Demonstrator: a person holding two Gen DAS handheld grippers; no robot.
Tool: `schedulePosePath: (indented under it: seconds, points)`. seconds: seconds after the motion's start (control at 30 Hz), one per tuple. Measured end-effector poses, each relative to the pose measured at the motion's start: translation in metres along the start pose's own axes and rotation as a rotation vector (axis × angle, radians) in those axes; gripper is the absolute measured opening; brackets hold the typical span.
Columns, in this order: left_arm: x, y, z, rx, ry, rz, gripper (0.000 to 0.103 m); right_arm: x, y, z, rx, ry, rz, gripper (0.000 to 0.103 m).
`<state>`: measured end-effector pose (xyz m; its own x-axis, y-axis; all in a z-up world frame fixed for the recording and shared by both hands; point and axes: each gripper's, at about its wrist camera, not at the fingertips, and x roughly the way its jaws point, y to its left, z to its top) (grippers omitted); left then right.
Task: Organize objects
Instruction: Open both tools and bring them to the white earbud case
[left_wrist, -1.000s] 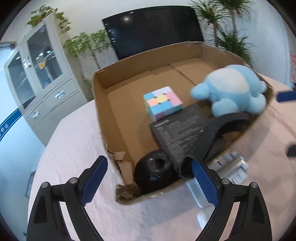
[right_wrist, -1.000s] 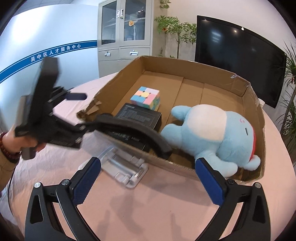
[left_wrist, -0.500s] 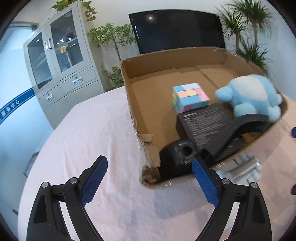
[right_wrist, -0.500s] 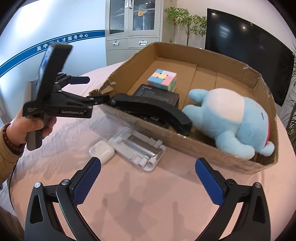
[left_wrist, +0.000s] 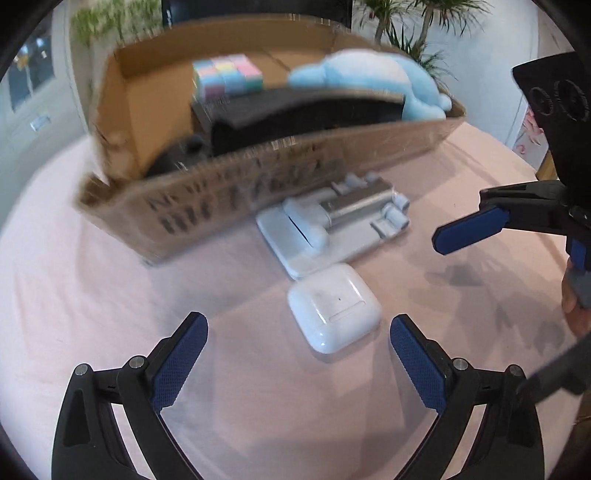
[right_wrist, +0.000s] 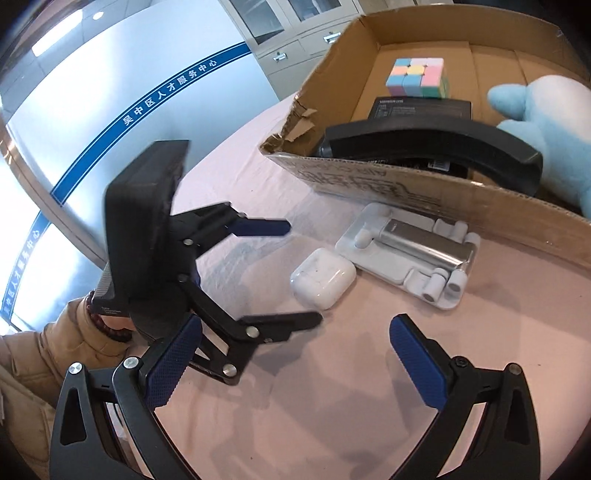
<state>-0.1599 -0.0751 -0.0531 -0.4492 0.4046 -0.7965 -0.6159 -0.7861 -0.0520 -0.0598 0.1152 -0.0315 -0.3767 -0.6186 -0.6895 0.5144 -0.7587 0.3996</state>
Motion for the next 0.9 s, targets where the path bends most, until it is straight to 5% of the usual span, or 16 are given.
schedulePosePath:
  seconds: [0.47, 0.63, 0.7, 0.77, 0.9]
  points:
    - [-0.003, -0.022, -0.003, 0.075, -0.014, -0.326, 0.100, -0.021, -0.004, -0.007, 0.044, -0.025, -0.012, 0.102]
    - [-0.008, -0.048, -0.009, 0.156, 0.006, -0.368, 0.100, -0.018, 0.002, -0.012, 0.000, 0.017, -0.062, 0.100]
    - [-0.013, -0.060, -0.016, 0.178, 0.005, -0.347, 0.098, -0.012, 0.011, -0.015, -0.049, 0.041, -0.117, 0.087]
    - [-0.012, -0.065, -0.017, 0.200, -0.002, -0.282, 0.089, -0.004, 0.015, -0.015, -0.073, 0.074, -0.149, 0.057]
    - [-0.011, -0.065, -0.019, 0.192, -0.018, -0.200, 0.067, 0.014, 0.009, -0.009, -0.057, 0.150, -0.181, 0.052]
